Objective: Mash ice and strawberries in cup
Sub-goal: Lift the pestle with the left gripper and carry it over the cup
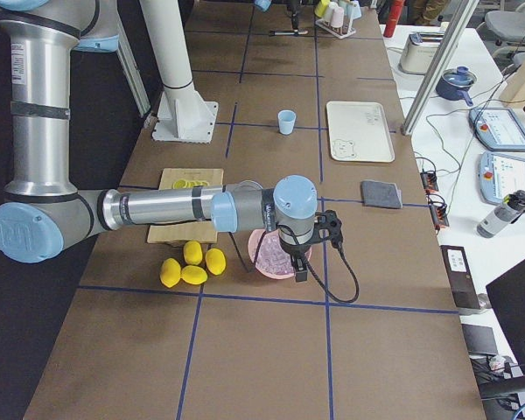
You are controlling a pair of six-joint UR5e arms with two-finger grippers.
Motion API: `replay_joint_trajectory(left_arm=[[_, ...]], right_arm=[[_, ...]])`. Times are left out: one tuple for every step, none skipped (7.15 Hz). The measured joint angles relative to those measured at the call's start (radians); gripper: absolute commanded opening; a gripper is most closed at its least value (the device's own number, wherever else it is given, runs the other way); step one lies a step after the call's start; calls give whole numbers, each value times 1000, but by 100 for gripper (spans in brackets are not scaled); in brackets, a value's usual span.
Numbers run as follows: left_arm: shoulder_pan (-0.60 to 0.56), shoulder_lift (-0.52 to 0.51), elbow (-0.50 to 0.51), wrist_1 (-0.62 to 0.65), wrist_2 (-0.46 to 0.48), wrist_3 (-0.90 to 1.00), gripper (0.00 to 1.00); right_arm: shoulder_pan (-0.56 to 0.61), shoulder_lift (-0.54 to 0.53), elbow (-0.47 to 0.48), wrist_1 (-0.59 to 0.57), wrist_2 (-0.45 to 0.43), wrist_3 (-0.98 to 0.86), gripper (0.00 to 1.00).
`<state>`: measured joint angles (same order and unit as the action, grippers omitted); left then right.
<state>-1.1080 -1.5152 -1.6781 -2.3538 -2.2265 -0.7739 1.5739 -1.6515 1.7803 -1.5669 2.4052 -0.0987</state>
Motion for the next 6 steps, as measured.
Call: replay_joint_trajectory(left_arm=[[8,-62,-20,2,58,11,0],[36,-115,-30,1,144,15,0],[88,-172,-40,-1,249,17,0],[157,-232,-51,-3,360,17,0],[236,-295,-72,-4,461,16,0],[294,-347,-107,-5,532,10,0]], right_arm=[[0,0,2,-1,3,0,99],[0,0,4,-3,7,1,99],[0,0,10,-5,10,2,99],[0,1,15,-6,10,5,99],[0,1,18,-7,11,7,99],[0,1,18,-8,11,9,99]])
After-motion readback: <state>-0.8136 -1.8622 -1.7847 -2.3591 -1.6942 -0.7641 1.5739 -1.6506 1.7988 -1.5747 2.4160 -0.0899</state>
